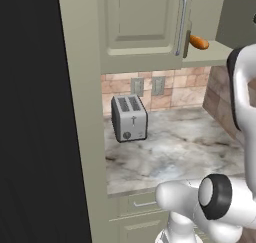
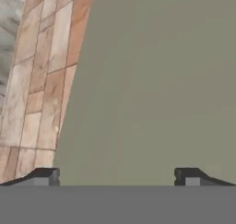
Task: The dining table condiment station is running low on oil/vinegar bottle. Refill the condiment station by opening the cabinet and taking the oil/vinegar bottle from the cabinet and placing it on the dining table.
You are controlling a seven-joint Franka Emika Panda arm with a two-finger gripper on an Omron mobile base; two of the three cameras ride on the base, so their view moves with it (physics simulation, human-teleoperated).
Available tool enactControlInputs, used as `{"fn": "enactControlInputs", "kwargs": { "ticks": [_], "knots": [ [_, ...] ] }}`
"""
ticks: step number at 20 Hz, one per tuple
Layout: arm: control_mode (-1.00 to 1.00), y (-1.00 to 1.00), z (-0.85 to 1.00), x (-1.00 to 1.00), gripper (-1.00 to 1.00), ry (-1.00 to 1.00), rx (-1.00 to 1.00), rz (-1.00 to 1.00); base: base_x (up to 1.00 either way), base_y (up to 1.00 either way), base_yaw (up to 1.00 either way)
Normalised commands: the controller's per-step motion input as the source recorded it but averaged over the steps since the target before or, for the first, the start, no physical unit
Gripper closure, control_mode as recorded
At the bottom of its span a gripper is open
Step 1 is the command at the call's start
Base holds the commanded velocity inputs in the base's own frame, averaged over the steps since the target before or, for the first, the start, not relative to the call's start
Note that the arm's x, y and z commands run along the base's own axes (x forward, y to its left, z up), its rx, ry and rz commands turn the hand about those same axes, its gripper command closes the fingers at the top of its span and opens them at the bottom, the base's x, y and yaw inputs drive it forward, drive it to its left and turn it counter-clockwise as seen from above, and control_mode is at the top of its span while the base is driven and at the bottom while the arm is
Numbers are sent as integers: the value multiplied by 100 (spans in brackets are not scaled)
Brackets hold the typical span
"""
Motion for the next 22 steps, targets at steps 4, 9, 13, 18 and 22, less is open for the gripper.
{"fn": "enactControlInputs", "kwargs": {
  "ticks": [4,9,13,18,22],
  "knots": [
    [-100,59,20,-36,-100,-53,25,1,0,0,0],
    [-100,69,14,-11,-100,-48,34,0,0,0,0],
    [-100,74,9,0,-100,-41,38,2,0,0,0],
    [-100,62,0,0,-100,-31,36,10,0,0,0],
    [-100,60,0,4,-100,-25,27,16,0,0,0]
  ]
}}
